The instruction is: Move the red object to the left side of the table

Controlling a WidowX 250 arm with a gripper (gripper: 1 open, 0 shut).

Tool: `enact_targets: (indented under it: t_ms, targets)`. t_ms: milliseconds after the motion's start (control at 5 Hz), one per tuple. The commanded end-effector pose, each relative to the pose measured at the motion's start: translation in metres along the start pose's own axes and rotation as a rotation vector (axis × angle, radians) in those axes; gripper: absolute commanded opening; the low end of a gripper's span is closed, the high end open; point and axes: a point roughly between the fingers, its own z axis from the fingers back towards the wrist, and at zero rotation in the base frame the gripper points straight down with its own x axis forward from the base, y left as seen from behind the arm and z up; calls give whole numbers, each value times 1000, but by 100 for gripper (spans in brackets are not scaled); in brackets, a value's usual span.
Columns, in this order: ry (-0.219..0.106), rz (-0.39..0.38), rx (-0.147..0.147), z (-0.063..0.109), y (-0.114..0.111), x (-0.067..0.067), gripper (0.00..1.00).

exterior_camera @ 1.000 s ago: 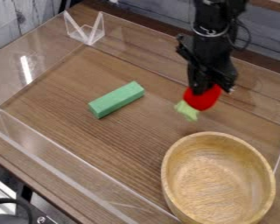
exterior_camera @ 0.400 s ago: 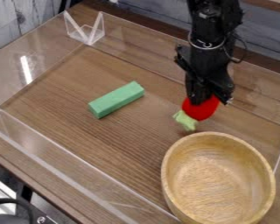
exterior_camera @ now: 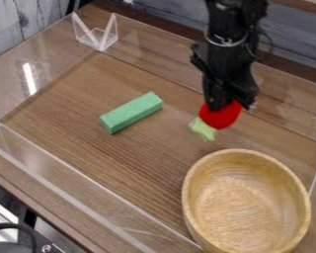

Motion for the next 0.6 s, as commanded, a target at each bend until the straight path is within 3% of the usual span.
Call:
enact_targets:
  t_ms: [0, 200, 400]
  targets:
    - [-51, 65, 50, 21, 36, -3, 0]
    - [-34, 140, 87, 21, 78, -19, 0]
    - [-33, 101, 70, 9, 49, -7, 0]
